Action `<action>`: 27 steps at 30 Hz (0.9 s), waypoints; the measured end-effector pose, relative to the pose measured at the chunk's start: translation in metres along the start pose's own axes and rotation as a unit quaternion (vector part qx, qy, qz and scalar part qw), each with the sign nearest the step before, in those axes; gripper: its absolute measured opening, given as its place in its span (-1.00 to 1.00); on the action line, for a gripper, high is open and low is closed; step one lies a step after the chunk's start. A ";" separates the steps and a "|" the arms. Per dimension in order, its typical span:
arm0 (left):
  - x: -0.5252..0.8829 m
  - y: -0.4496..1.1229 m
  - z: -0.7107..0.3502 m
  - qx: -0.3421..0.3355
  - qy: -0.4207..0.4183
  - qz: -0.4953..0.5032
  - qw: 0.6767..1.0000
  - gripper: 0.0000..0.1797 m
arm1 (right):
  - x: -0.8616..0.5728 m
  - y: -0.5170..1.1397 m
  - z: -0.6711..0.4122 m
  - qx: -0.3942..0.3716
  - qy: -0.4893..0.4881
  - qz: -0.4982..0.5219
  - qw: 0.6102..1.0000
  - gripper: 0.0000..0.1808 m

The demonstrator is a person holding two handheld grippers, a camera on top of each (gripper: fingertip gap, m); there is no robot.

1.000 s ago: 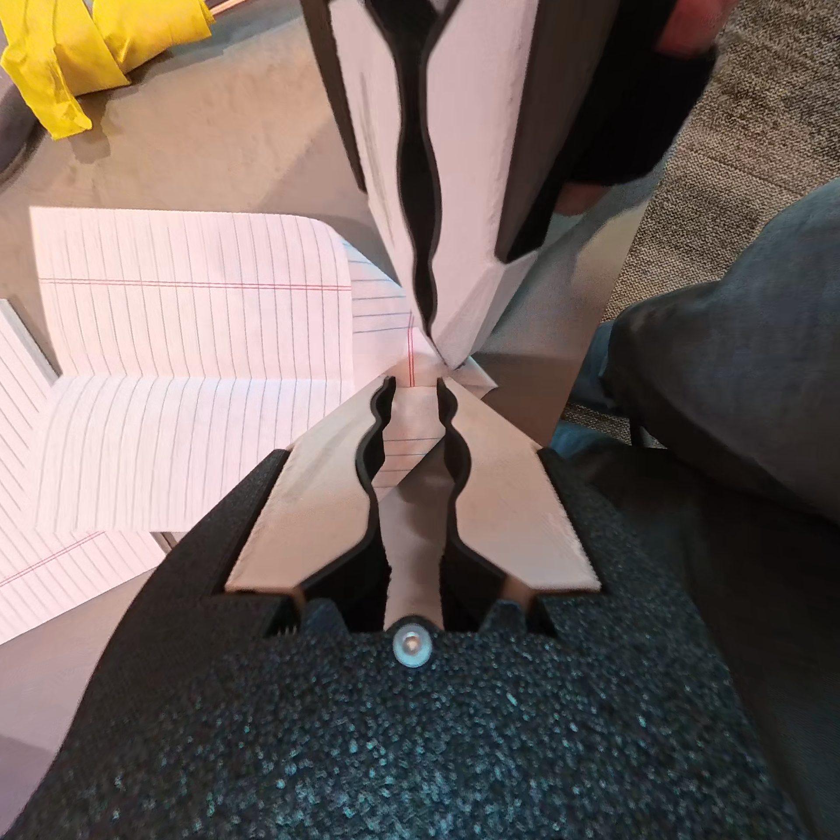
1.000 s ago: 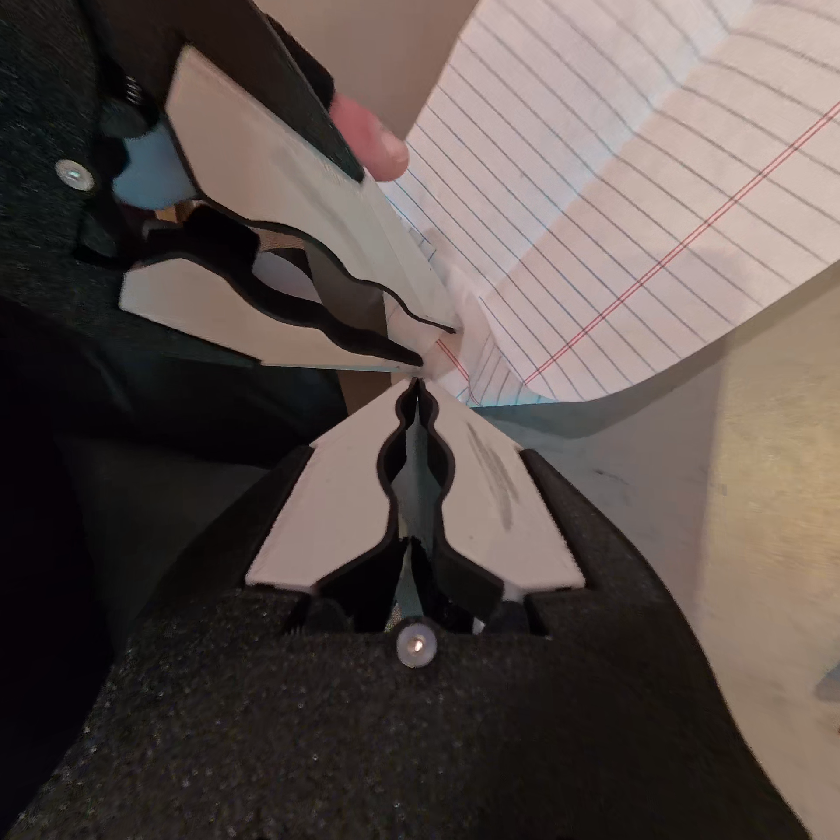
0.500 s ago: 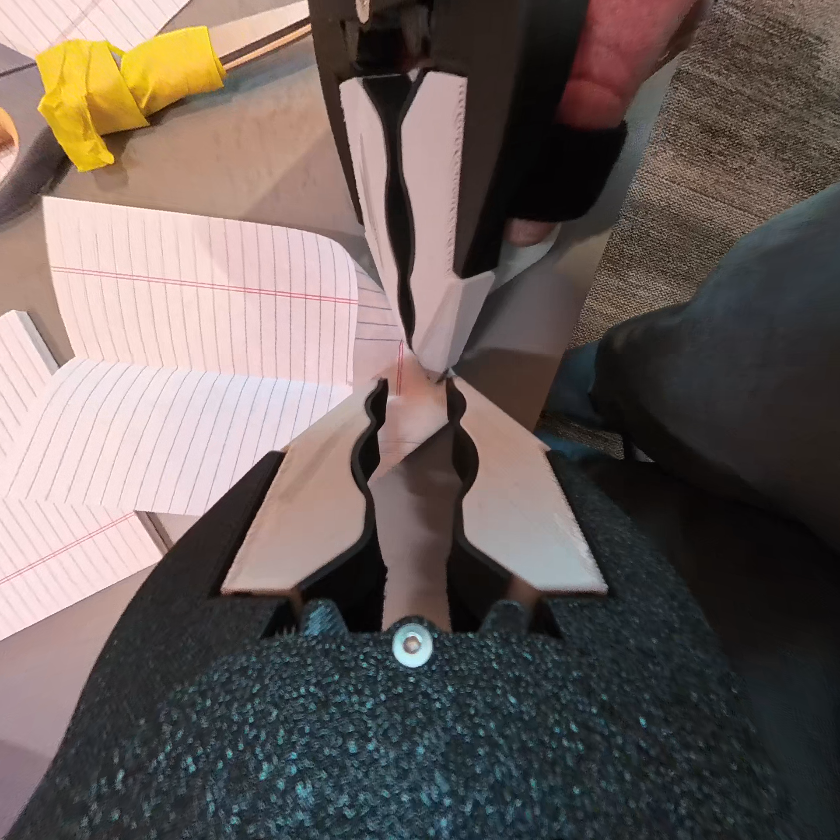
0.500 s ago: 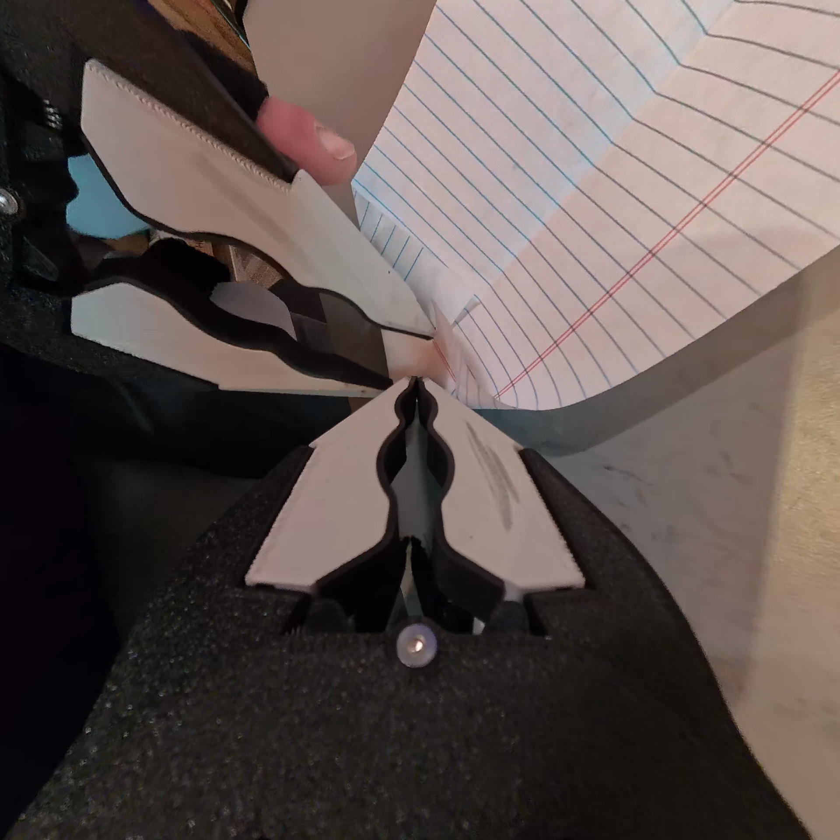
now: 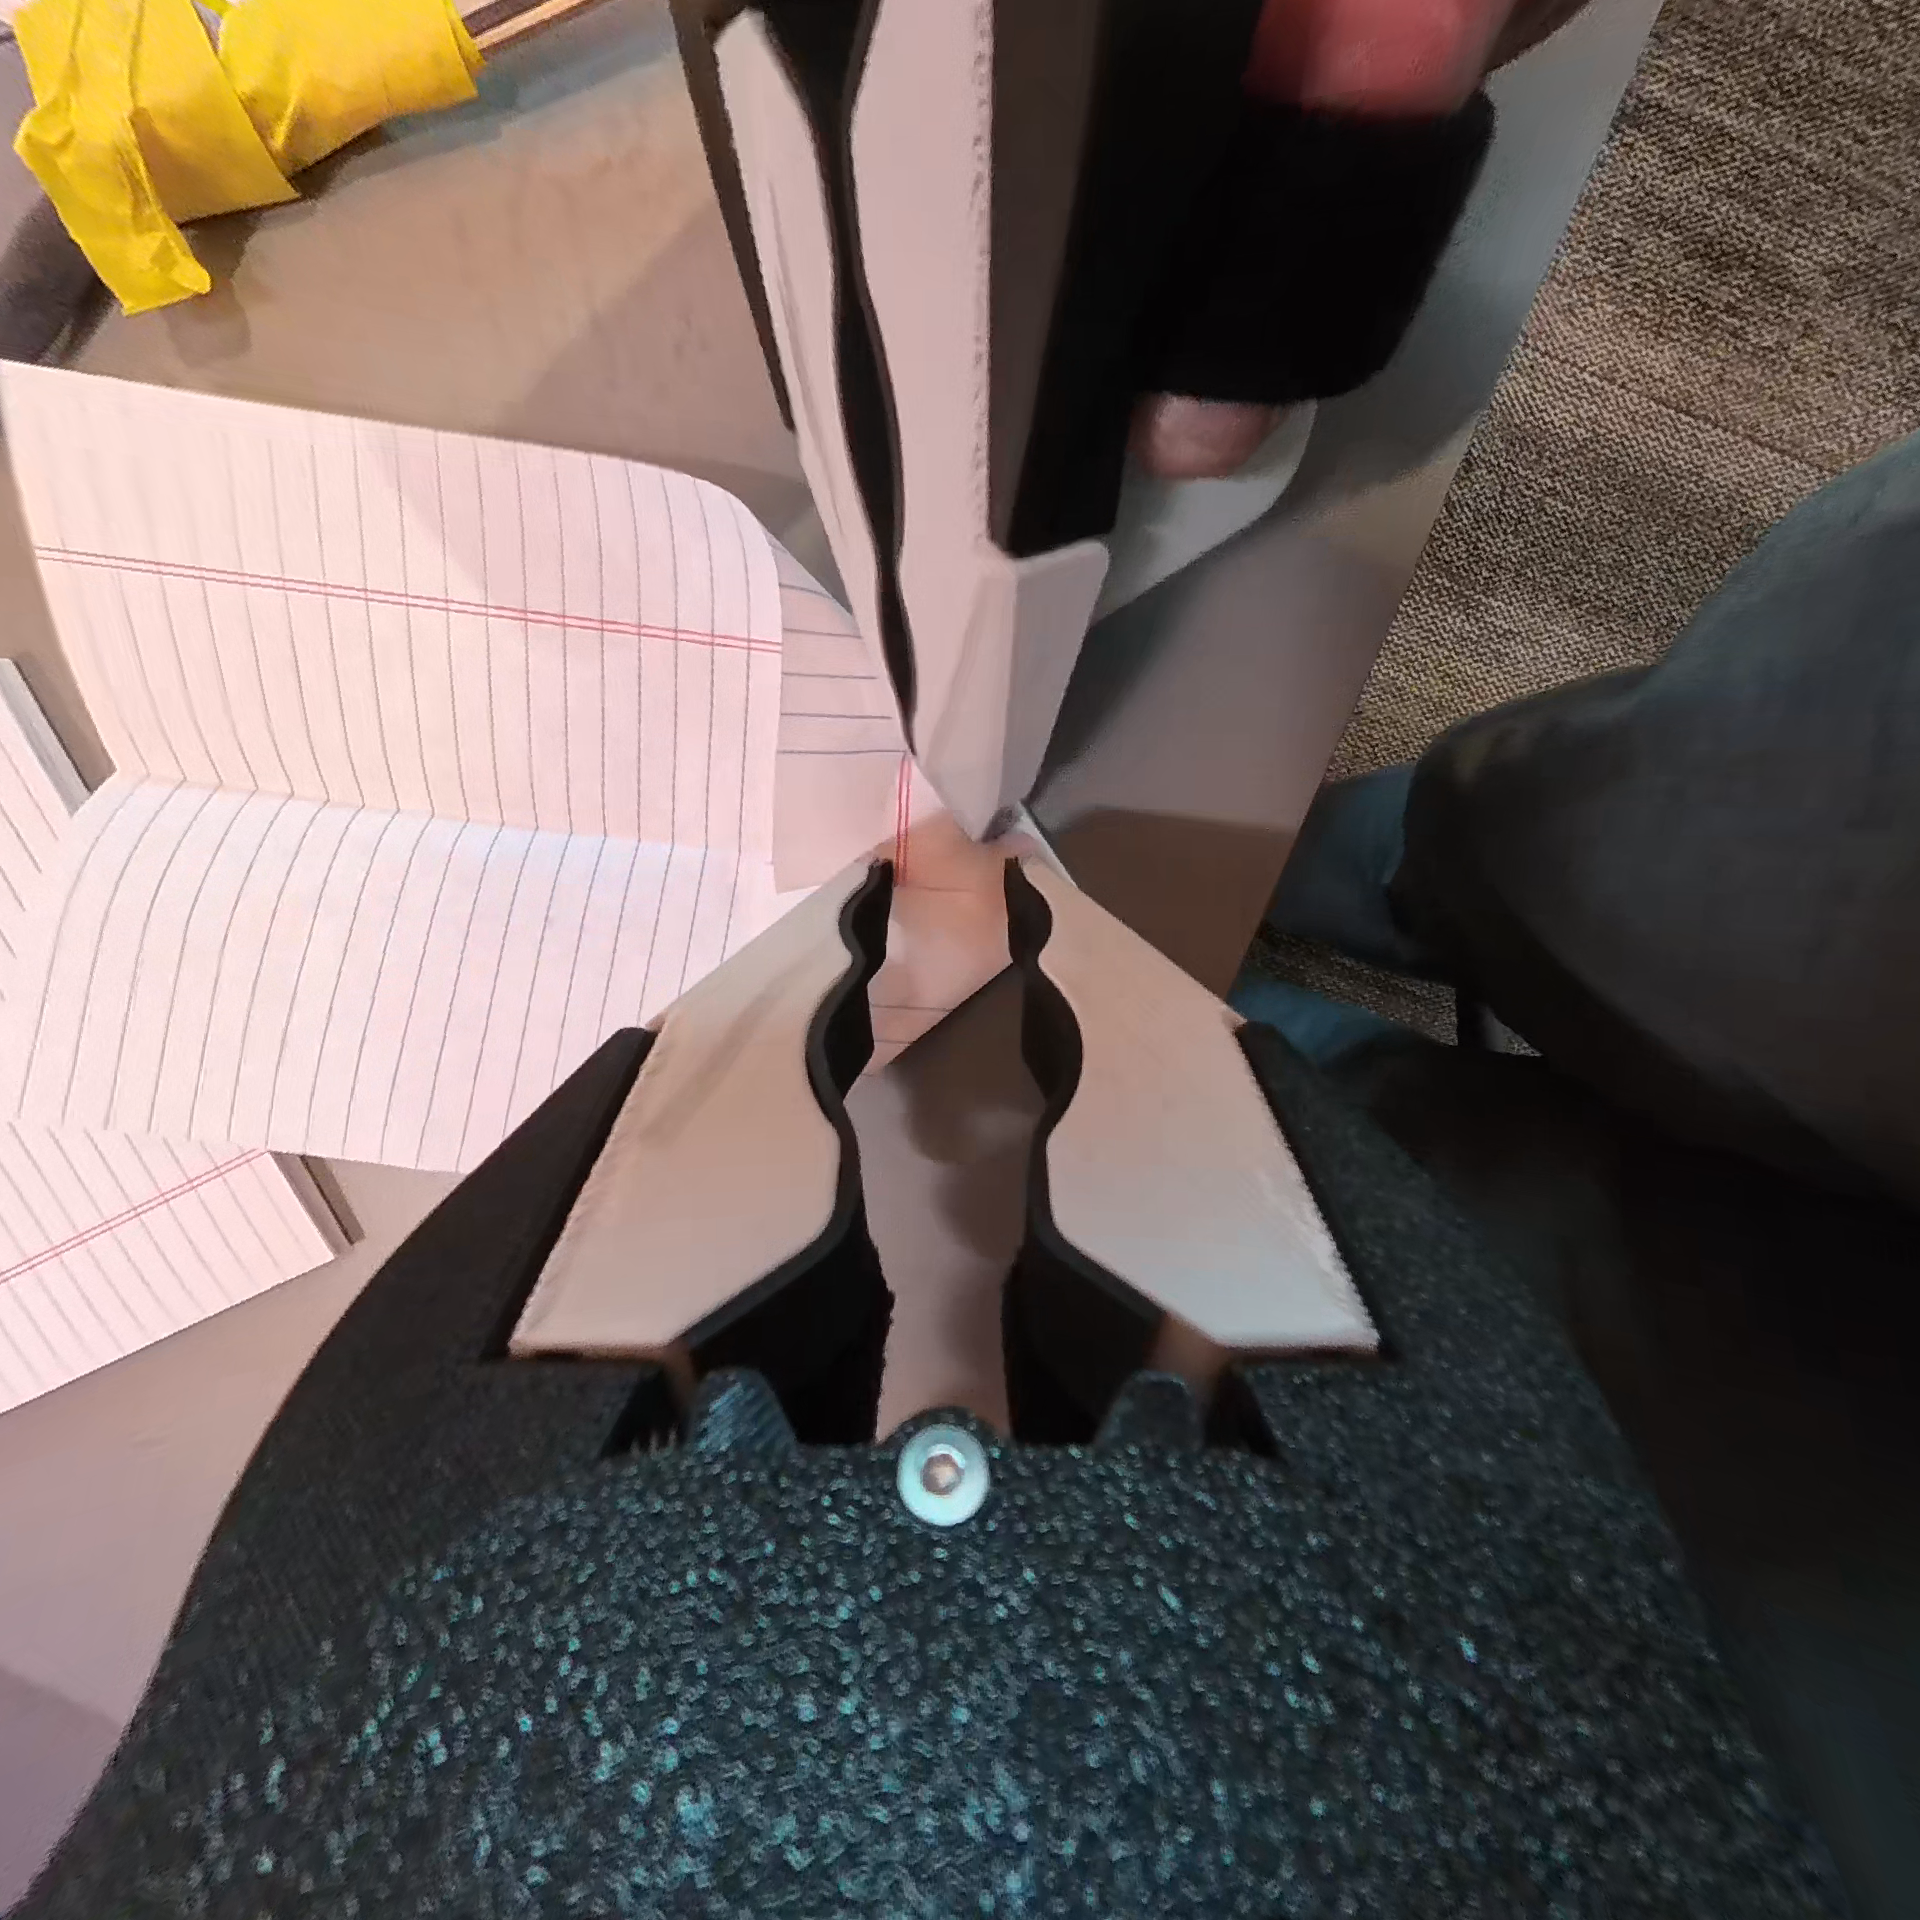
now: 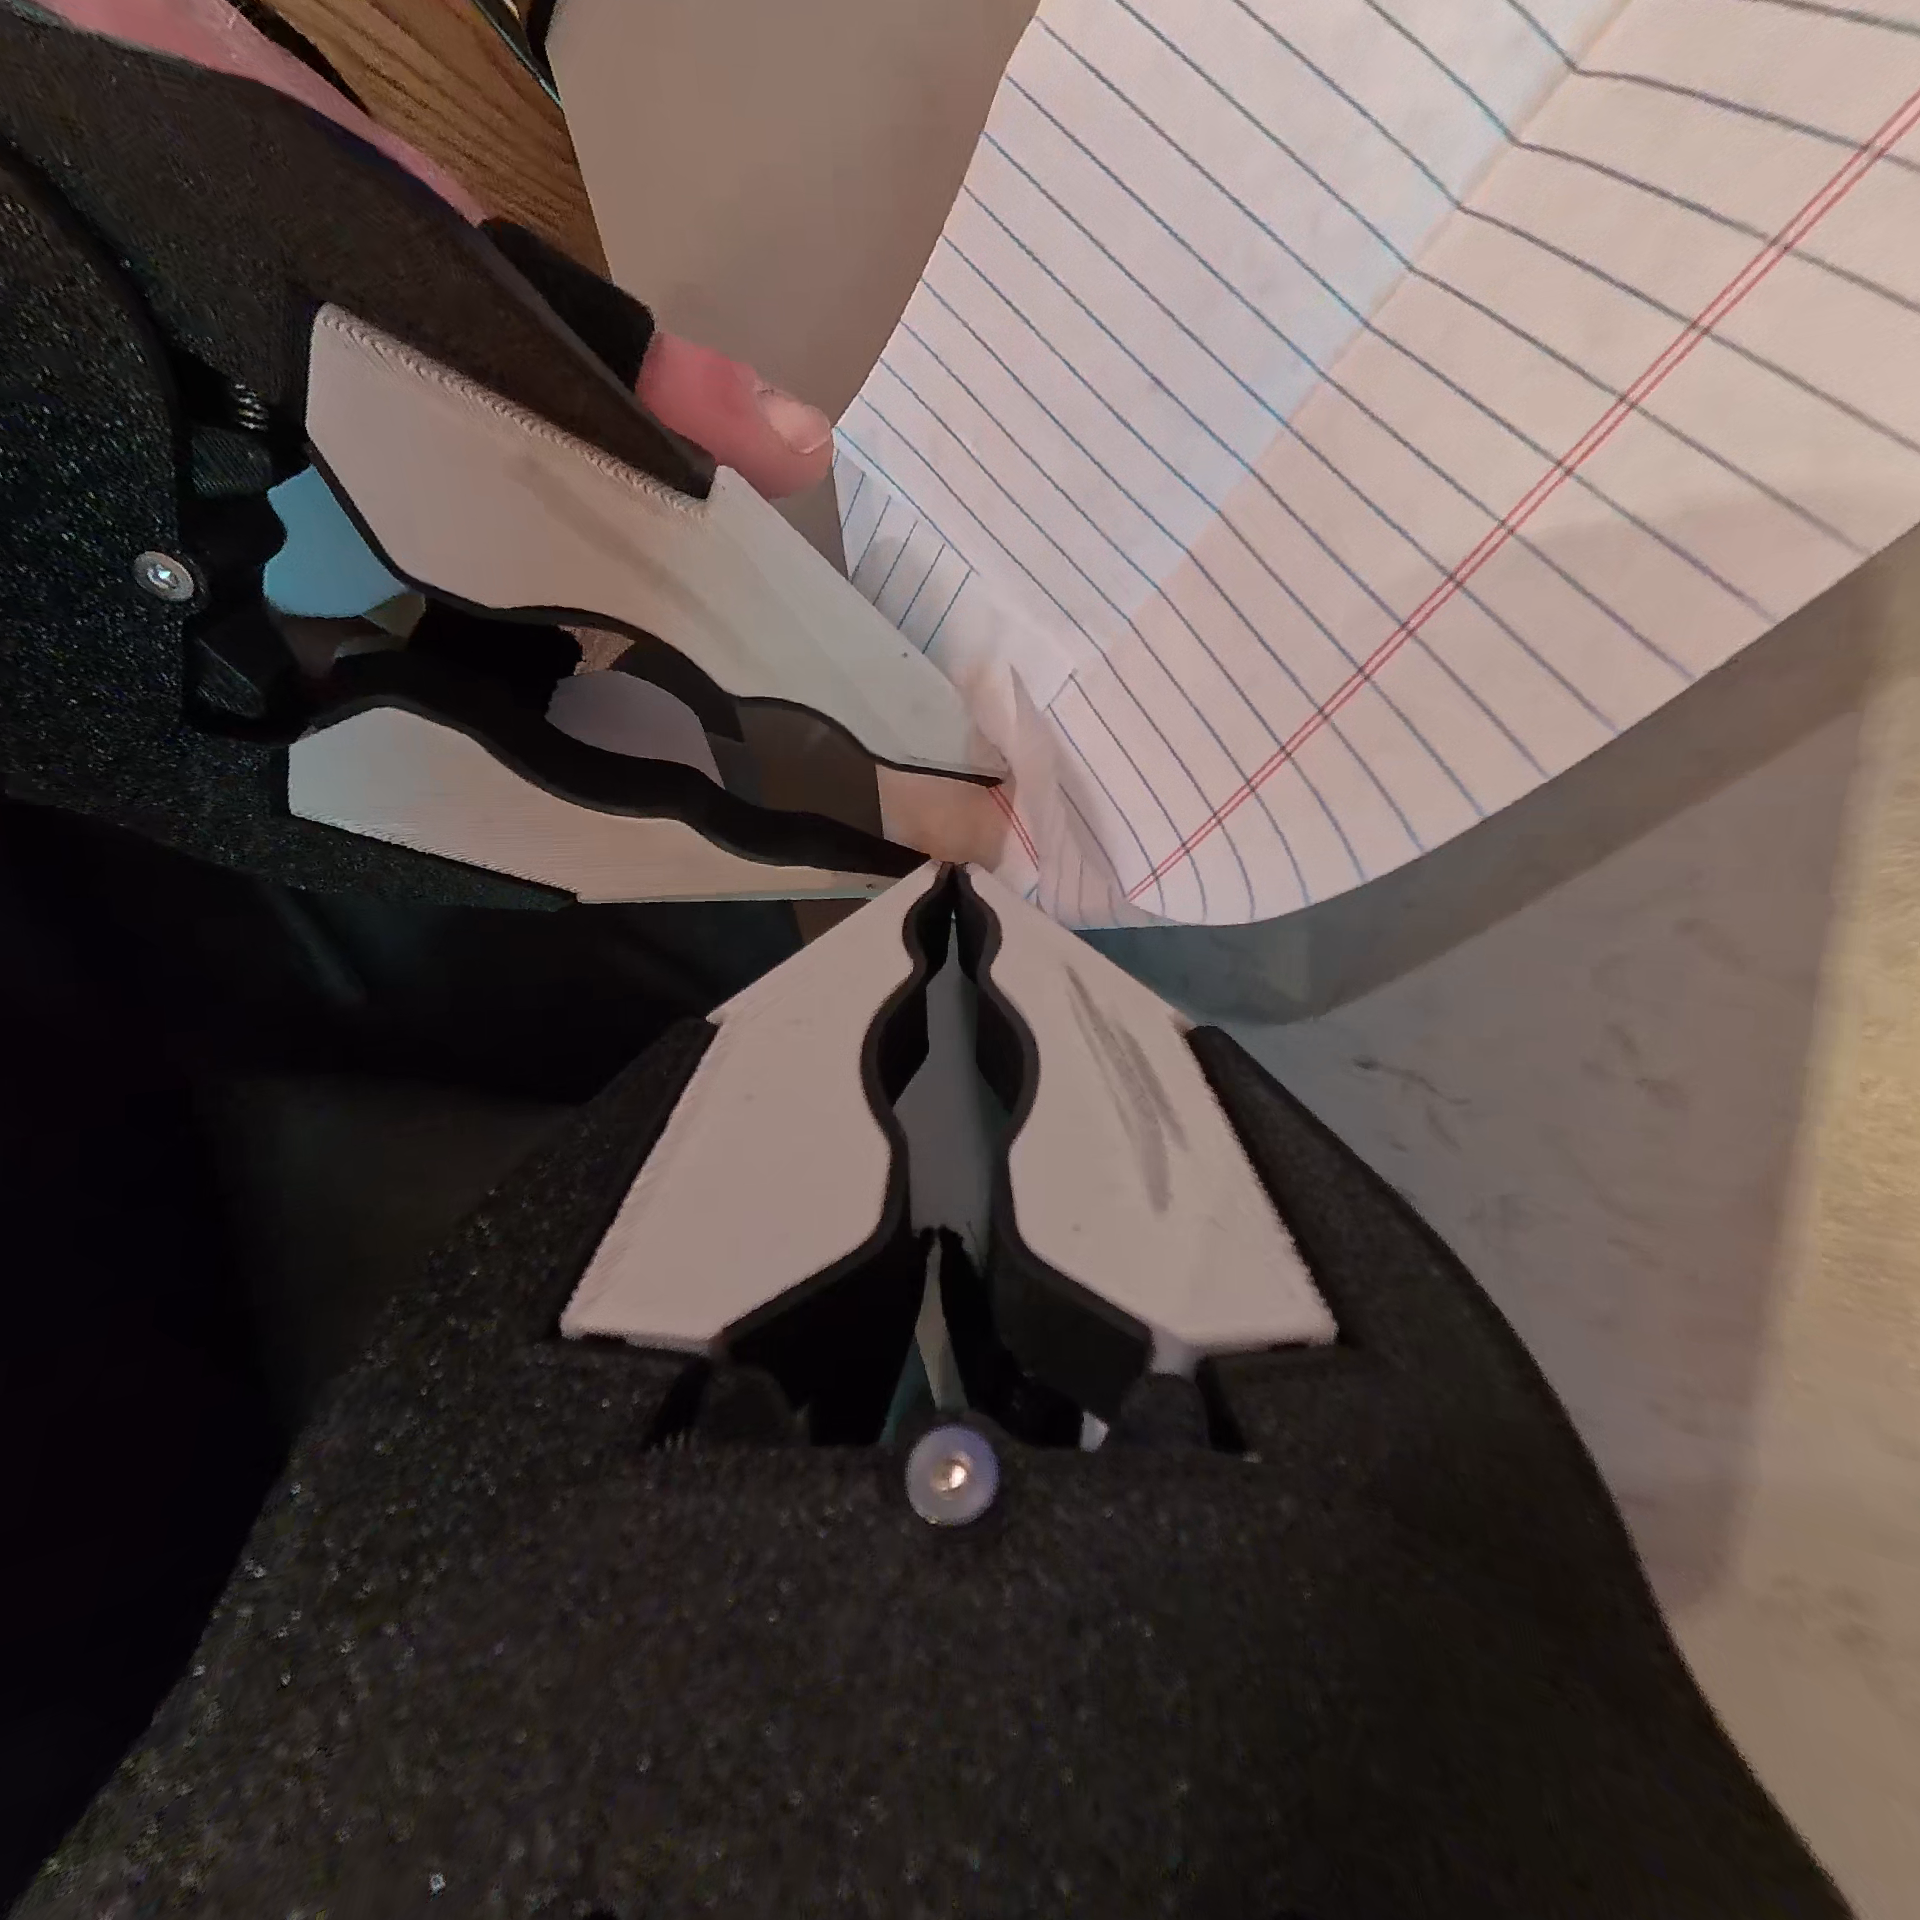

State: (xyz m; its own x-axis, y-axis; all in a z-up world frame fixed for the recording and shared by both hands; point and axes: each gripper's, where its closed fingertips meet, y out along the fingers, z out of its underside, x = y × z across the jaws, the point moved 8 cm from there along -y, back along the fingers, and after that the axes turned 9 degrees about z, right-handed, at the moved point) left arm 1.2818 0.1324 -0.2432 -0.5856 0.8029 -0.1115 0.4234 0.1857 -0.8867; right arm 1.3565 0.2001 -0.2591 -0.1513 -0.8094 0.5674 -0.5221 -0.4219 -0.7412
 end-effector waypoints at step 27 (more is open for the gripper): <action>0.000 0.000 -0.001 0.004 0.001 0.005 1.000 -0.77 | -0.039 -0.025 -0.006 -0.030 0.051 0.009 0.998 -1.00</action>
State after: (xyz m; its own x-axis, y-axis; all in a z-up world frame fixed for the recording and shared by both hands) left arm 1.2819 0.1330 -0.2429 -0.5801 0.8058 -0.1190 0.4232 0.1733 -0.8893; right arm 1.3700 0.2442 -0.2605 -0.2432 -0.7696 0.5904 -0.5680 -0.3804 -0.7299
